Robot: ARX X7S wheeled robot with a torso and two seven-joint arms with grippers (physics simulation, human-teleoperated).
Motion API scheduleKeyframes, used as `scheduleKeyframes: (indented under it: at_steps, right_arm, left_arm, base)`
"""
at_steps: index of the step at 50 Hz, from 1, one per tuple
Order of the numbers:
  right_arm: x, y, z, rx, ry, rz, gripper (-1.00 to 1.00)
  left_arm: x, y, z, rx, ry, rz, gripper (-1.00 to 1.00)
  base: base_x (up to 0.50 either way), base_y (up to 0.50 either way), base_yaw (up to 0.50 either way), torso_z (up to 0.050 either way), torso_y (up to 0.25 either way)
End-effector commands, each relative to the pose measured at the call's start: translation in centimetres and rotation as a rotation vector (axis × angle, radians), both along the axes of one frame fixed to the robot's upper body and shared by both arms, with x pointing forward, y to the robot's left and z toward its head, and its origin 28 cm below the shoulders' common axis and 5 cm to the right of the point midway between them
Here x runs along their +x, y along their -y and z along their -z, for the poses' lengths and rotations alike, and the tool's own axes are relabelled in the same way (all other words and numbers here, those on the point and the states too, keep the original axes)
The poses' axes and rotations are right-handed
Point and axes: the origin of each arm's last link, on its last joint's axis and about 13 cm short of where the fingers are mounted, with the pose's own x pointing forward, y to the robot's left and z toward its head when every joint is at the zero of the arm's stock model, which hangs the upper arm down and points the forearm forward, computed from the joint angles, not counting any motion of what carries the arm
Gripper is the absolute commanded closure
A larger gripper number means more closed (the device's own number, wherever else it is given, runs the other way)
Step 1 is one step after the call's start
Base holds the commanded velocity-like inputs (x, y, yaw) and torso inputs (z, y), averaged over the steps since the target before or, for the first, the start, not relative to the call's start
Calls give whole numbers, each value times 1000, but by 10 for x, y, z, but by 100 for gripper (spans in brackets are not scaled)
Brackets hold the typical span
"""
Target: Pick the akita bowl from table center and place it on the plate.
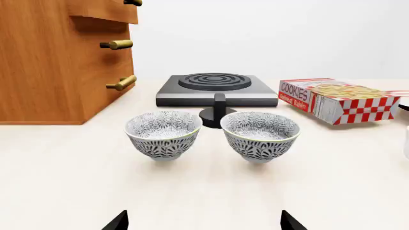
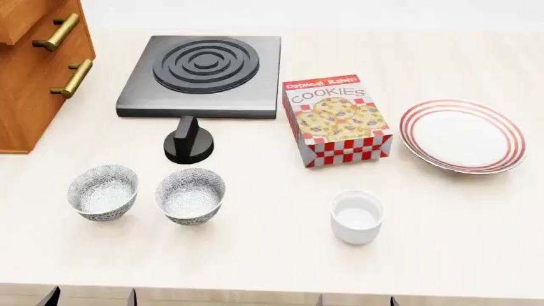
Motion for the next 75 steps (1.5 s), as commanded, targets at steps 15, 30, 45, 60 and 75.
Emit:
scheduleKeyframes:
  at_steps: [15,30,45,60,75]
  right_arm:
    - [-8,9,-18,6,58,35,-100]
    - [-20,23,-45,18,140,109,-100]
    - [-67,60,-77,66,329,392,-100]
    - [-71,65,-77,88,353,405,-100]
    - [-71,64,-78,83,385,402,-100]
  left_arm:
    - [11,-6,-10,3,-37,-70,-100]
    - [23,-18,-46,-124,-142,-132,-100]
    - [36,-50,-83,-300,-98,-289,-100]
    - [35,-53,-85,-273,-52,-316,-100]
    - [35,-53,-85,-279,-44,-311,-100]
  base:
    - [0,0,0,0,0]
    - [0,0,0,0,0]
    - [302,0,0,0,0]
    - [276,0,0,0,0]
    - [300,0,0,0,0]
